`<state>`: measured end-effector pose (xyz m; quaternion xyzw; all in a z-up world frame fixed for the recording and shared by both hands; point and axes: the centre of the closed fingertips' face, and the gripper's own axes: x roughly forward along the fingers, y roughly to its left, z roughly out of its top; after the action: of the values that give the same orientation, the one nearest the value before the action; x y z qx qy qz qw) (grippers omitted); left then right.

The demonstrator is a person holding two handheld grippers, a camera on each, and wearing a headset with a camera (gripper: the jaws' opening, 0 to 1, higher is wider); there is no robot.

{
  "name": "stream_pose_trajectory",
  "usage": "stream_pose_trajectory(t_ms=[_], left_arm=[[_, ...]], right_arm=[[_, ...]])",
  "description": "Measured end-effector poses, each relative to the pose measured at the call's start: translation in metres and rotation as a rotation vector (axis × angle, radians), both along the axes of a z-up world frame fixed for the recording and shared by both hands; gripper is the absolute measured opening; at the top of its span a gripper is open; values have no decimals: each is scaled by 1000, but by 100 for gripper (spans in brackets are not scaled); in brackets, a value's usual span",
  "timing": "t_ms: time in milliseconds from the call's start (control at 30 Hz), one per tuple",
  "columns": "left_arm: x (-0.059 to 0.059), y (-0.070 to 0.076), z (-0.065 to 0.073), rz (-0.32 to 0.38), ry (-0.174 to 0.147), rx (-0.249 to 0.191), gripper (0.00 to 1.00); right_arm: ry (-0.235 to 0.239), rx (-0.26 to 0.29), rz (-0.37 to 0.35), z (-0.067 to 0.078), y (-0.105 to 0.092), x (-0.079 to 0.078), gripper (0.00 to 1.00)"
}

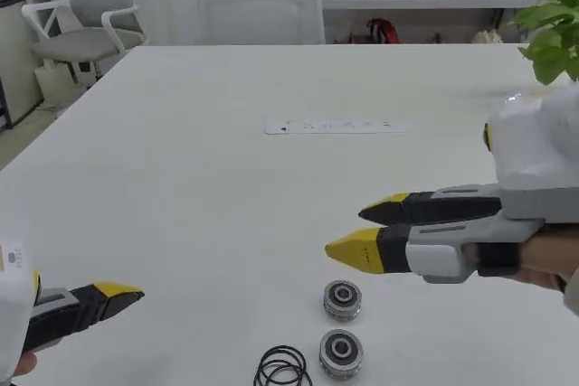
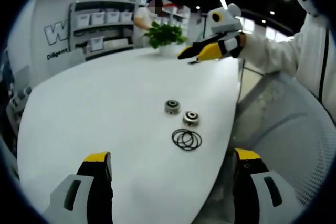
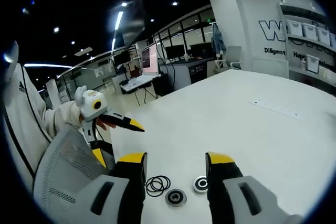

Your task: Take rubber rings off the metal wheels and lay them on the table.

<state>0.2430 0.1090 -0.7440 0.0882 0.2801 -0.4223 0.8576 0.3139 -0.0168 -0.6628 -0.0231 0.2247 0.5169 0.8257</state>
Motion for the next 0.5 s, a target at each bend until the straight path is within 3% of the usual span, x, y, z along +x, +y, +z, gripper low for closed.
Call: stream_pose_trajectory(t_ms=[233,500], left_arm=[[-1,-2,5,9,-12,-4,97],[-4,4,8,32,-22,9,97]], right_arm=[[-68,-56,6,5,-17,-9,54],[-116,-100,-14,11,-41,-15,68]])
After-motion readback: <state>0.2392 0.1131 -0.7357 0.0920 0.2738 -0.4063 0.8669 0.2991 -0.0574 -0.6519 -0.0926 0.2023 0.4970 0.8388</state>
